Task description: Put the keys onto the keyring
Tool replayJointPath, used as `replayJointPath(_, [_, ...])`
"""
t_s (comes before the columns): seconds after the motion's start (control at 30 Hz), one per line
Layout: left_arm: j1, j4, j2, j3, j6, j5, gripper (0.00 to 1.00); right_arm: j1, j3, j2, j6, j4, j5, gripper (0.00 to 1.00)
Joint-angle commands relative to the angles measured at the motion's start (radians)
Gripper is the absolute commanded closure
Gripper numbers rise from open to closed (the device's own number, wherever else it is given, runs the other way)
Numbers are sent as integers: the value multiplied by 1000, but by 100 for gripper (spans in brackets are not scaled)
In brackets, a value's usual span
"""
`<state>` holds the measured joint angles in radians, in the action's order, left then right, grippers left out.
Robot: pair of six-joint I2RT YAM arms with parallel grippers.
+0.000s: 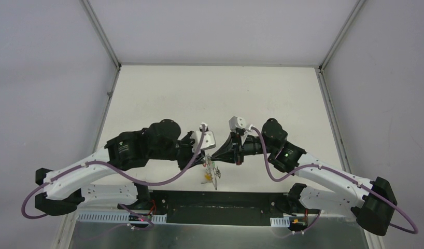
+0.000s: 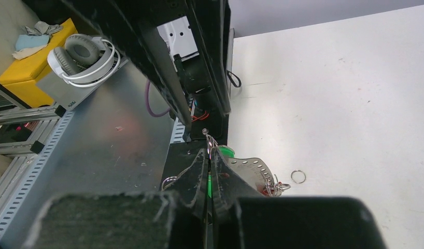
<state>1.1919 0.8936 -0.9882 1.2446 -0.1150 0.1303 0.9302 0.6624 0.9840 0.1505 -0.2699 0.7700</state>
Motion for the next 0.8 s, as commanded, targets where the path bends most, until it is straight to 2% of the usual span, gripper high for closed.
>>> replayJointPath(0.0, [7,-214,144,-111,8,-30,68,6,16,-29,22,-108,0,100])
replayJointPath(0.23, [6,-515,356,-378,-32,9,69,6,15,-42,31,-112,1,100])
replayJointPath(0.37, [7,-656,426,-496,-58,34,69,6,14,-45,34,-112,0,100])
replayJointPath(0.47, [7,-692,434,-529,-66,31,69,6,14,-47,34,-112,-1,100])
replayJointPath(0.6, [7,-700,407,-534,-71,47,75,6,13,-47,36,-112,-1,100])
replayJointPath(0.77, [6,-693,371,-528,-71,70,88,6,14,-48,36,-113,-8,100])
